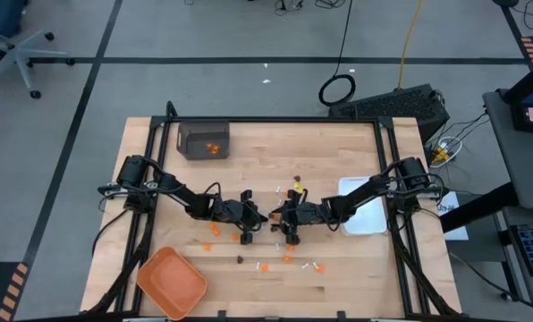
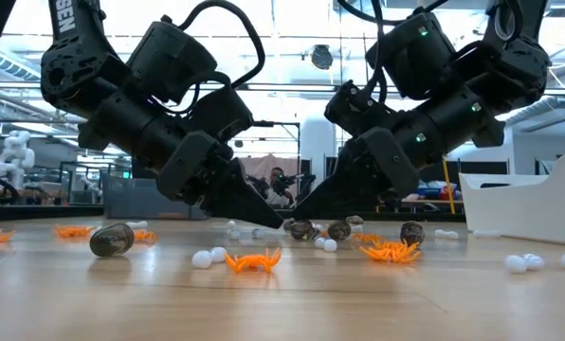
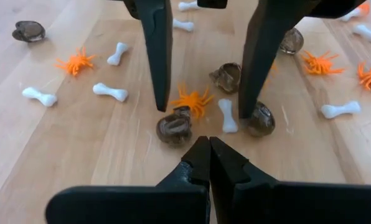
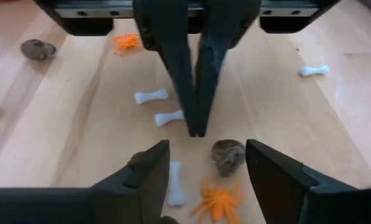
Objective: Sort Halloween decoration
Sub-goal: Put the black skull toy into the white bin
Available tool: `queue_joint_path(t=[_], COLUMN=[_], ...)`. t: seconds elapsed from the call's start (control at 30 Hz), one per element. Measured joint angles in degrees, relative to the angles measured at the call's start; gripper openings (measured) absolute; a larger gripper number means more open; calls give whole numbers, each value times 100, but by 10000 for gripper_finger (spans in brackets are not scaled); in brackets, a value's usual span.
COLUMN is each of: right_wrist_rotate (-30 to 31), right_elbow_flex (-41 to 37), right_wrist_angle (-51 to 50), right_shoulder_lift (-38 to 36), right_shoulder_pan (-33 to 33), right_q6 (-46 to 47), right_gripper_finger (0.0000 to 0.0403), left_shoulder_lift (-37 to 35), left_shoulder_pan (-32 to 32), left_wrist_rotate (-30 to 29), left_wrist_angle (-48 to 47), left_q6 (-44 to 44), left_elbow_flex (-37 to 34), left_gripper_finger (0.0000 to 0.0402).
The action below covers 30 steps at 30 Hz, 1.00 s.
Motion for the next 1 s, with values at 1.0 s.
queue_joint_path(t=[1.0], right_wrist_rotate=[-598], right_elbow_flex=[486], right_wrist_angle=[-18], right_shoulder_lift=[623], right_shoulder_pan=[-311], right_q6=[-116], right_gripper_finger=[166], left_shoulder_lift=[2], left_shoulder_pan=[59], left_wrist_rotate=[-161], left_wrist_angle=[-138], left_q6=[-112], left_elbow_flex=[2], left_gripper_finger=[0])
